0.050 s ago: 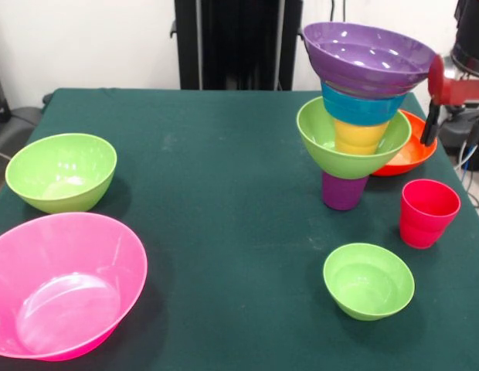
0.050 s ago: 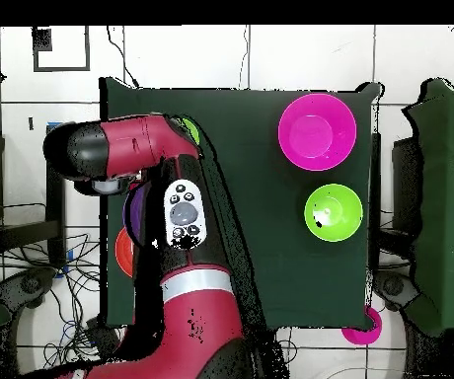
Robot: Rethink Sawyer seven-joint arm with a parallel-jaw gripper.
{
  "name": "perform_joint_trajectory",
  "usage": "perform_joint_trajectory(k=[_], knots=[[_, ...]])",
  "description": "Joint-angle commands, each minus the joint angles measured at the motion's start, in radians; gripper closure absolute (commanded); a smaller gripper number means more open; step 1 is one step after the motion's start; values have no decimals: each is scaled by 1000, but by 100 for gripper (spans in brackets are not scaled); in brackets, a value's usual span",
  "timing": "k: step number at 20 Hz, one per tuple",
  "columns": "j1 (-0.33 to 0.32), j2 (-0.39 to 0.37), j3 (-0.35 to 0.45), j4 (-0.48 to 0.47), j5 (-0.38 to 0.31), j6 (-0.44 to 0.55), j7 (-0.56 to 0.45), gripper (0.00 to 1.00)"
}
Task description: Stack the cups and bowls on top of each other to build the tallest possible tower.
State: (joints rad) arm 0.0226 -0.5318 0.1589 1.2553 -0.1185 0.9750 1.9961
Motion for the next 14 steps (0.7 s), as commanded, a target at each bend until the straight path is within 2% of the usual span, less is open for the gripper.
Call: perform_joint_trajectory(k=[1, 14], knots=[[47, 66, -28, -75, -41, -1, 151, 0], [76, 70, -54, -55, -24, -40, 116, 0]])
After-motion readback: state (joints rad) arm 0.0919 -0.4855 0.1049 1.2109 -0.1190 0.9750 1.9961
